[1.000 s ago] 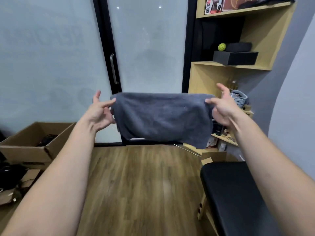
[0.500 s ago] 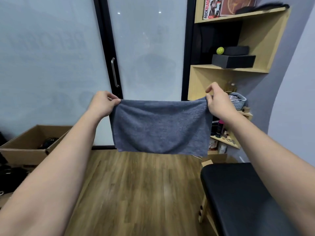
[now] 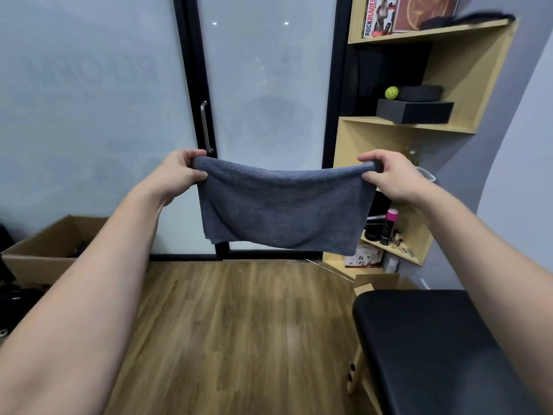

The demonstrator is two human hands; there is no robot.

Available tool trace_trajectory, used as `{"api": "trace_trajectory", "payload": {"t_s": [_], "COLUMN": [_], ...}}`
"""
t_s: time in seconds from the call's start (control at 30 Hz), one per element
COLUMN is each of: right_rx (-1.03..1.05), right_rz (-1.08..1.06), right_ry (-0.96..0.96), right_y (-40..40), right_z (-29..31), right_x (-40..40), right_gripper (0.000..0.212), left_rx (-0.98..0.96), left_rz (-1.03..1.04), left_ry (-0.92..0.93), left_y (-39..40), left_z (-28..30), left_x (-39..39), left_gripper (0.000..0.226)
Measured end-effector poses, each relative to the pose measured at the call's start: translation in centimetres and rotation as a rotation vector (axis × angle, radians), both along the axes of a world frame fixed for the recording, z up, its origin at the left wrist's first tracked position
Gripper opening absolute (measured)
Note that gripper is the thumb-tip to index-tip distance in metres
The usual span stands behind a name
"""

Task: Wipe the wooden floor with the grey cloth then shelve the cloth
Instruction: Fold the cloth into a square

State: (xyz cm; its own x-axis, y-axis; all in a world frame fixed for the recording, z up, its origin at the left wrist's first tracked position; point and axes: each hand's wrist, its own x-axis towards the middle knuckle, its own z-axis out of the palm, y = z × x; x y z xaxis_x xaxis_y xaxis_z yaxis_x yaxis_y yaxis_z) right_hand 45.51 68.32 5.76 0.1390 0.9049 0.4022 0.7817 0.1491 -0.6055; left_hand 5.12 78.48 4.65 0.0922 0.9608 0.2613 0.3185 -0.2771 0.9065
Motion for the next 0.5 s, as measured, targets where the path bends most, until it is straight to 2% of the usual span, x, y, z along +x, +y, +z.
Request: {"api": "trace_trajectory", "payload": {"t_s": [0.07,0.13,0.23,0.3,0.37,0.43,0.5], "right_rx": [0.07,0.12,0.137,0.13,0.099,0.032,-0.095], "right_rz": [-0.012,-0.015,-0.053,-0.045,-0.005,-0.032,-0.111], "right_ry": [-0.132,-0.172,-0.161,0.013,0.329,0.527,0.629], "right_y": [0.0,0.0,-0.1,0.0,0.0,0.4,0.9], "right_z": [-0.2,-0.3,-0.1,0.1,0.0,-0.5,-1.8], "right_x": [0.7,1.3,2.1,2.7,2.8,2.3,1.4], "right_gripper": [0.028,0.021,0.015,0.013,0.016,0.022,0.032], "left_rx": [0.075,0.099,0.098,0.045,-0.077,-0.225,-0.371], "left_rz": [0.041,0.039,0.033,-0.073,-0.172,-0.125,-0.011], "left_ry": [0.109,0.151,0.215,0.108,-0.129,-0.237,-0.226], "left_y": [-0.2,-0.4,-0.7,-1.0,-1.3,-1.0,-0.8], "left_z": [0.3,0.6,1.0,1.1,0.9,-0.1,-1.7], "left_x": [-0.3,-0.8,-1.9,-2.4,-1.9,-0.6,1.2], "left_gripper": [0.035,0.017,0.004,0.011,0.017,0.022,0.015]}}
